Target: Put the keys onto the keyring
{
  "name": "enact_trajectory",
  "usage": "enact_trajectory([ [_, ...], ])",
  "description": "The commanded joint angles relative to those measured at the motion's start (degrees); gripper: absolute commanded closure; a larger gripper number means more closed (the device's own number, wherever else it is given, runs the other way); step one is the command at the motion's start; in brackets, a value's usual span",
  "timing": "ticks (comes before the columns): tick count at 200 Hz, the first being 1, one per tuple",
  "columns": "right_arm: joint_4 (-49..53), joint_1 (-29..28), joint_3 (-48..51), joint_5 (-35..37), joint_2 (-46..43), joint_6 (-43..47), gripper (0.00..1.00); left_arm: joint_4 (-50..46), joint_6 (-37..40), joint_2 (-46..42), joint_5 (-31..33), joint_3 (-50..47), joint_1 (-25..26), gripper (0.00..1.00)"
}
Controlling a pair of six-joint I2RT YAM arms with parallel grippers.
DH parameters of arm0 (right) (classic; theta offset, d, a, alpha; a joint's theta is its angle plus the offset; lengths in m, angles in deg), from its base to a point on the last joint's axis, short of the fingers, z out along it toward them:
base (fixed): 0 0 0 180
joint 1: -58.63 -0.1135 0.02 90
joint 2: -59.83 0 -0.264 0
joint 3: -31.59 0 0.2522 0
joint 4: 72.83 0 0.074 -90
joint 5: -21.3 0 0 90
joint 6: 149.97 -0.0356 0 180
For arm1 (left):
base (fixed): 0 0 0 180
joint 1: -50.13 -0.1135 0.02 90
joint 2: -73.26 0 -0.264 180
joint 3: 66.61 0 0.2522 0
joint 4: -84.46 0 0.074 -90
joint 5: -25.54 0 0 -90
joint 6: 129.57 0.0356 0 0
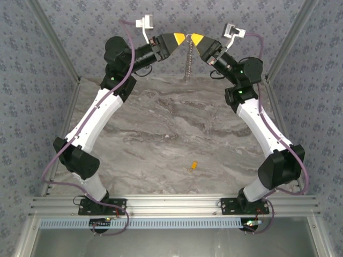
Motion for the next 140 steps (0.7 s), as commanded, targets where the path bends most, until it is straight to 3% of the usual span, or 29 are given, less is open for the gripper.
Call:
enact_trajectory([
  [1, -3.3, -0.5, -2.6, 0.8, 0.1, -1.0, 1.0, 2.8, -0.1, 0.8, -0.1, 0.7, 0.8, 0.62],
  [30, -3.3, -0.8, -2.7, 0.9, 0.3, -1.1, 1.0, 2.9, -0.1, 1.1, -0.1, 0.6, 1.0, 0.64],
  [100, -3.0, -1.4, -2.4, 0.7, 0.4, -1.1, 1.0, 2.7, 0.7, 1.0, 0.2, 0.8, 1.0, 0.79],
  [140, -2.0, -1.1, -1.5, 0.0, -0.3, -0.8, 1.0, 1.0, 2.9, 0.8, 0.1, 1.3, 0.8, 0.94],
])
